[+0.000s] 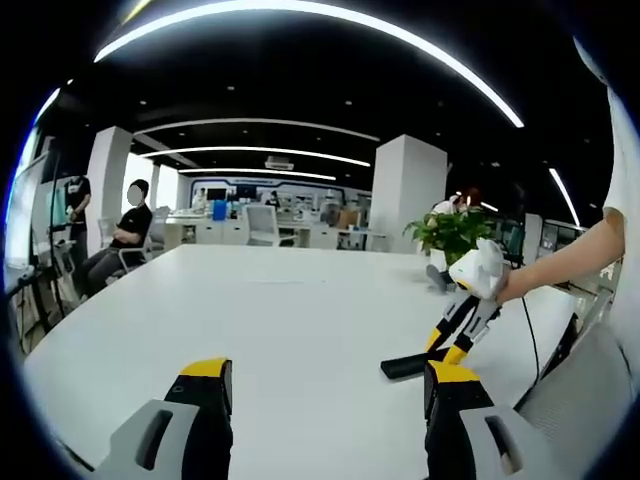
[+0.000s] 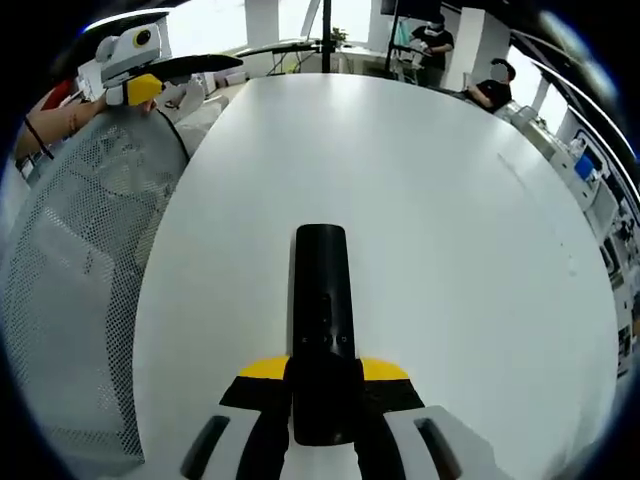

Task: Press the specified remote control buttons in sequence, fully releasing each button before pressing the next.

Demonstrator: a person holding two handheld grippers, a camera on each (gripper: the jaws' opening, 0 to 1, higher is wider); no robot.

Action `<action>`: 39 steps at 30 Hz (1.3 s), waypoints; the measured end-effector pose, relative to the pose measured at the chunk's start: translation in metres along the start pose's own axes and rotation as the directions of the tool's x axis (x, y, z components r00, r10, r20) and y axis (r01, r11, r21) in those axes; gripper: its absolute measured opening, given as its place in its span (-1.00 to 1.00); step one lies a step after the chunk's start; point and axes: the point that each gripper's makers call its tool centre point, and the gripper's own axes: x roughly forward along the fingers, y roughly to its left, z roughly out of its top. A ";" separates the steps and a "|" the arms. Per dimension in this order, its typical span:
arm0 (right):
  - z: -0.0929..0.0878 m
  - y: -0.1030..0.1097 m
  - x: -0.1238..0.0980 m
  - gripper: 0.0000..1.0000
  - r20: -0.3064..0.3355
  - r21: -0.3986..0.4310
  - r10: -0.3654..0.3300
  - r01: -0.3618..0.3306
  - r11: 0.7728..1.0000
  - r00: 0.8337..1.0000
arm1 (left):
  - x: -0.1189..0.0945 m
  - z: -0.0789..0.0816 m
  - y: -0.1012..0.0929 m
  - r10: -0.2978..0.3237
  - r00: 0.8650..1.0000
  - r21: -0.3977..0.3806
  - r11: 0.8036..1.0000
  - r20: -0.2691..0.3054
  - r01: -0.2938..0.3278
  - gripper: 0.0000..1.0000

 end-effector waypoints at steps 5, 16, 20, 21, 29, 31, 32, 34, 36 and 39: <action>0.002 -0.011 0.000 -0.57 -0.005 0.006 -0.001 0.001 1.000 1.000 | -0.001 0.000 0.001 0.003 1.000 -0.001 1.000 0.002 -0.003 0.61; 0.006 -0.044 0.001 -0.58 -0.067 -0.002 0.005 -0.005 1.000 0.998 | 0.000 -0.003 -0.001 -0.008 1.000 -0.006 1.000 -0.016 0.008 0.60; 0.006 -0.055 0.002 -0.58 -0.075 -0.006 0.008 -0.009 1.000 0.997 | 0.000 -0.002 0.000 -0.004 1.000 -0.008 1.000 -0.011 0.004 0.60; 0.006 -0.059 0.002 -0.58 -0.079 -0.010 0.008 -0.009 1.000 0.997 | 0.000 -0.002 0.000 -0.004 1.000 -0.007 1.000 -0.012 0.004 0.60; 0.008 -0.075 0.002 -0.58 -0.109 -0.001 0.010 -0.010 1.000 0.994 | 0.000 -0.001 0.000 -0.010 1.000 -0.018 1.000 -0.004 0.010 0.60; 0.009 -0.077 0.002 -0.58 -0.125 -0.008 0.012 -0.013 1.000 0.992 | 0.001 -0.001 -0.001 -0.014 1.000 -0.017 1.000 -0.010 0.014 0.60; 0.009 -0.078 0.002 -0.58 -0.132 -0.010 0.013 -0.015 1.000 0.991 | 0.001 -0.002 -0.001 -0.014 1.000 -0.017 1.000 -0.011 0.014 0.60; 0.009 -0.084 0.002 -0.58 -0.143 -0.009 0.013 -0.015 1.000 0.990 | 0.001 -0.002 -0.001 -0.015 1.000 -0.017 1.000 -0.015 0.014 0.60; 0.008 -0.092 0.003 -0.58 -0.150 -0.003 0.013 -0.013 1.000 0.989 | 0.001 -0.003 0.000 -0.014 1.000 -0.017 1.000 -0.017 0.014 0.60; 0.007 -0.104 0.004 -0.58 -0.154 0.012 0.009 -0.007 1.000 0.988 | 0.001 -0.003 -0.001 -0.015 1.000 -0.017 1.000 -0.022 0.015 0.59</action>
